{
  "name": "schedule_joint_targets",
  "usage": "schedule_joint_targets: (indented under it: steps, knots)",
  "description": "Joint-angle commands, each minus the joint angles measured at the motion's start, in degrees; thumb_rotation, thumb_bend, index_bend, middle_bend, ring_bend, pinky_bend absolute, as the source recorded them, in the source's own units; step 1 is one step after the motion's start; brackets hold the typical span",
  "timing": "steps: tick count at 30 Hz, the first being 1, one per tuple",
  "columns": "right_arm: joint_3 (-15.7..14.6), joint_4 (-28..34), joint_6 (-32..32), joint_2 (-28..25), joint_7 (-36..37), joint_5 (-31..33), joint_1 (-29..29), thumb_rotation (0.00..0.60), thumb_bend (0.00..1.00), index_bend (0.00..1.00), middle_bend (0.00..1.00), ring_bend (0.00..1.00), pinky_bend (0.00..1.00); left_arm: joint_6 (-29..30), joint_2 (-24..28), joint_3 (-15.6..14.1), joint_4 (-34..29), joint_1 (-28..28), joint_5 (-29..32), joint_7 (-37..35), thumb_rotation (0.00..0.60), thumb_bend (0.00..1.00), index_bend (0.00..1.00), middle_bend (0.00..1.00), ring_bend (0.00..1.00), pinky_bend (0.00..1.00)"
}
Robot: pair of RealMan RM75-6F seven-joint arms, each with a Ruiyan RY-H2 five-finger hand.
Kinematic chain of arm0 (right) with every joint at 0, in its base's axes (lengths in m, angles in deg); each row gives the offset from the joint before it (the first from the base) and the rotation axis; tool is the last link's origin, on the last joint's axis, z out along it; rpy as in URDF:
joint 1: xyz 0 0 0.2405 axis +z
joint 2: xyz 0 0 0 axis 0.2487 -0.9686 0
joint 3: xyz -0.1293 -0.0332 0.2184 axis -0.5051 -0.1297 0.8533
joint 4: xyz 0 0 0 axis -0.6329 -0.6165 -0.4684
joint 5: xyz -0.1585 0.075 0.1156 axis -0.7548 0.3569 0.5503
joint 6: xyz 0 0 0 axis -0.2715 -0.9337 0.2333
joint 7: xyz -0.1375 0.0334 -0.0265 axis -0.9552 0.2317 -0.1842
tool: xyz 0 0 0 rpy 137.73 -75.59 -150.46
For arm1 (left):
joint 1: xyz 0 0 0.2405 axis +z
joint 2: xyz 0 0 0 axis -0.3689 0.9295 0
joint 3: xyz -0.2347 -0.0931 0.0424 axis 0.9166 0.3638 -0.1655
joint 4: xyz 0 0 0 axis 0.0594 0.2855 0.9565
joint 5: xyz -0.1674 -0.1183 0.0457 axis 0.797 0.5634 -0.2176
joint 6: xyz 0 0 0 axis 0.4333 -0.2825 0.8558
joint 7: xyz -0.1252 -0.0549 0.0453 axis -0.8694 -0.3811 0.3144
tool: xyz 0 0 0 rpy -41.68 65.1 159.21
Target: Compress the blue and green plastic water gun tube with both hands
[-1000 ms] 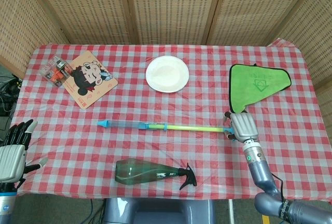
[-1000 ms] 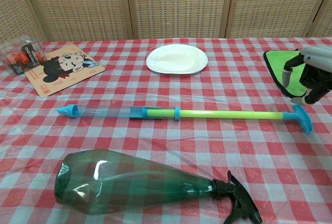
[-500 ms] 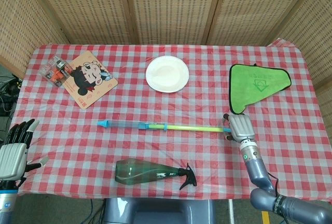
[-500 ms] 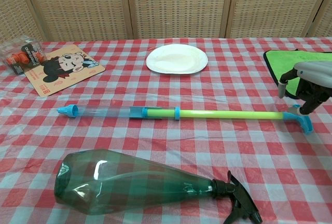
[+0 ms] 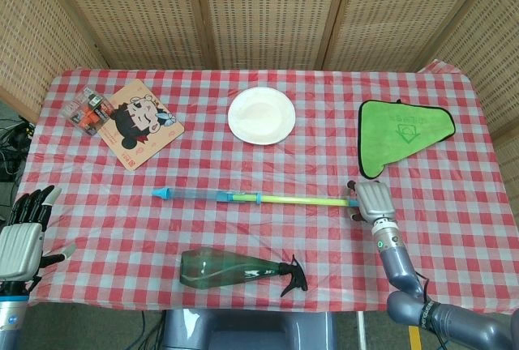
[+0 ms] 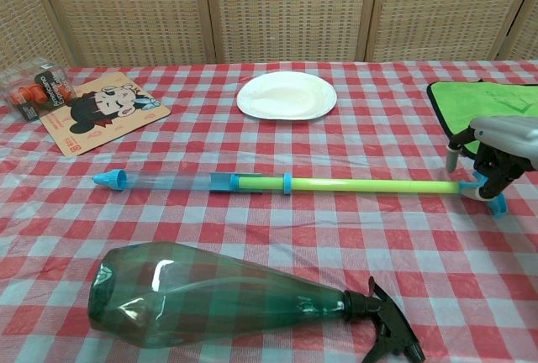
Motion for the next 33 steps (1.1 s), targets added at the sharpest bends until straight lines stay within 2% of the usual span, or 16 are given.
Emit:
schedule_joint_targets:
  steps: [1, 10, 21, 27, 33]
  knots:
    - [-0.2, -1.1, 0.4, 0.7, 0.6, 0.1, 0.2, 0.6, 0.5, 0.44, 1.0, 0.92, 0.43, 0.0, 0.0, 0.0, 0.0, 0.0, 0.1, 0.0, 0.6, 0.06, 0.0, 0.0, 0.0, 0.0]
    - [-0.8, -3.7, 1.1, 1.9, 1.9, 0.2, 0.3, 0.6, 0.5, 0.47, 1.0, 0.92, 0.43, -0.3, -0.1, 0.1, 0.2, -0.2, 0.5, 0.2, 0.6, 0.06, 0.0, 0.0, 0.0, 0.0]
    - [-1.1, -6.4, 1.9, 3.0, 3.7, -0.2, 0.3, 0.6, 0.5, 0.6, 1.0, 0.92, 0.43, -0.4, -0.3, 0.1, 0.2, -0.3, 0.9, 0.6, 0.6, 0.06, 0.0, 0.0, 0.0, 0.0]
    - [-1.3, -7.9, 2.6, 3.6, 4.7, -0.7, 0.3, 0.6, 0.49, 0.64, 1.0, 0.92, 0.43, -0.6, -0.1, 0.3, -0.3, -0.5, 1.2, 0.7, 0.6, 0.06, 0.0, 0.0, 0.0, 0.0]
    - [-1.2, -7.6, 2.5, 3.2, 6.5, -1.8, 0.0, 0.6, 0.5, 0.71, 1.0, 0.92, 0.43, -0.7, 0.0, 0.2, -0.5, -0.6, 1.3, 0.7, 0.6, 0.06, 0.0, 0.0, 0.0, 0.0]
